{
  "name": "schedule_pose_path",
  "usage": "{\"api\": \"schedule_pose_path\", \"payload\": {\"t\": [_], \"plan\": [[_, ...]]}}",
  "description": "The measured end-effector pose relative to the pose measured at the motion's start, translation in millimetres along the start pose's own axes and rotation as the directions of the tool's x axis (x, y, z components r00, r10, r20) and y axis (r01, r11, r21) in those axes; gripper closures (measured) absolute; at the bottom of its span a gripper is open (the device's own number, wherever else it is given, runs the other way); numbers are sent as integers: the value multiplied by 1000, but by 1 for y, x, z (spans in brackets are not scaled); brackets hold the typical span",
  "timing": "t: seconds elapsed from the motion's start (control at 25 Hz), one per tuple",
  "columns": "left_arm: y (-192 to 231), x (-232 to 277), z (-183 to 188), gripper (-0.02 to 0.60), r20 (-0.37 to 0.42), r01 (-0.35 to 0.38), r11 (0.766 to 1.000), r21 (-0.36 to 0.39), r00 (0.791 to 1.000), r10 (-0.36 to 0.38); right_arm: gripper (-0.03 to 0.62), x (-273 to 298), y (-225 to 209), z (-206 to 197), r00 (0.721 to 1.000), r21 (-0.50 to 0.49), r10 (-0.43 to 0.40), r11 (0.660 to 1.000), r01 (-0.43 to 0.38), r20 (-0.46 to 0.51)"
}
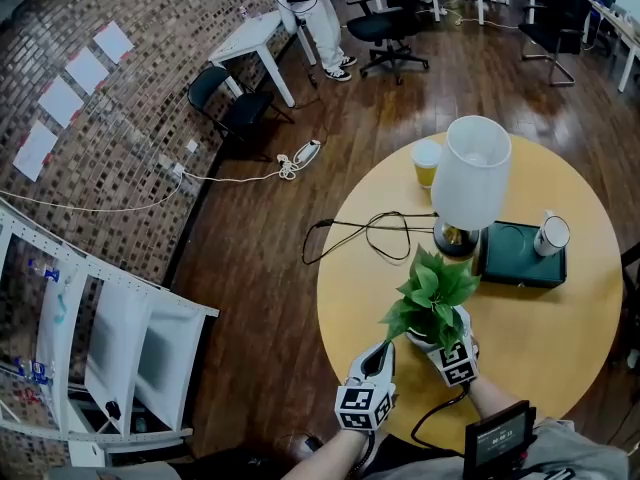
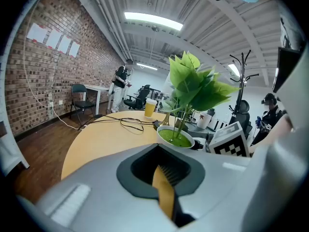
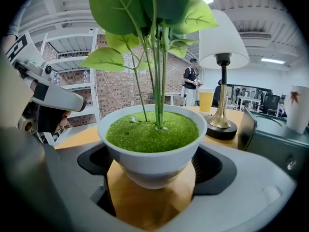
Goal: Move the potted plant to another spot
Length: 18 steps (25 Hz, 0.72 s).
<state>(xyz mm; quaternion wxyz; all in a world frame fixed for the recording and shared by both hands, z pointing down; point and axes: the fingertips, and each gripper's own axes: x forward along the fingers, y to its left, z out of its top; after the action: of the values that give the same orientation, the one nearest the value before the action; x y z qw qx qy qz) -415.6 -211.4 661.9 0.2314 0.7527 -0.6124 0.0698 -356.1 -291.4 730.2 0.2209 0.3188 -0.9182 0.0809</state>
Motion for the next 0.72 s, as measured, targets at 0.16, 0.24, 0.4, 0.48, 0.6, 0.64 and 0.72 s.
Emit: {"api": "schedule_pose_path", "payload": {"t": [0.16, 0.24, 0.4, 0.48, 0.6, 0.64, 0.72], "plan": [[1, -7, 1, 581, 7, -6, 1000, 0, 1000, 6, 79, -11, 5, 1, 1000, -2, 4, 1000, -4, -5], [-1, -11, 2, 581, 10, -5, 1000, -3, 1000, 5, 79, -20, 7, 1, 1000, 0, 5, 1000, -5, -9], [-22, -11, 1, 581, 33, 36, 999, 15, 999, -37, 83, -53, -2, -4, 999, 5, -32, 999, 32, 1], [-32, -14, 1, 581, 43, 54, 998, 23, 998, -55, 92, -72, -3, -1, 999, 1, -48, 999, 48, 15], [-51, -22, 3, 581, 53, 89, 995, 37, 994, -91, 125, -103, -1, 8, 996, 1, -84, 996, 84, 43], [-58, -23, 5, 581, 57, 104, 993, 46, 993, -107, 136, -113, -1, 11, 994, 4, -99, 995, 99, 51], [-75, -28, 11, 581, 68, 130, 989, 65, 989, -134, 170, -136, -2, 15, 989, 15, -130, 992, 129, 66]]}}
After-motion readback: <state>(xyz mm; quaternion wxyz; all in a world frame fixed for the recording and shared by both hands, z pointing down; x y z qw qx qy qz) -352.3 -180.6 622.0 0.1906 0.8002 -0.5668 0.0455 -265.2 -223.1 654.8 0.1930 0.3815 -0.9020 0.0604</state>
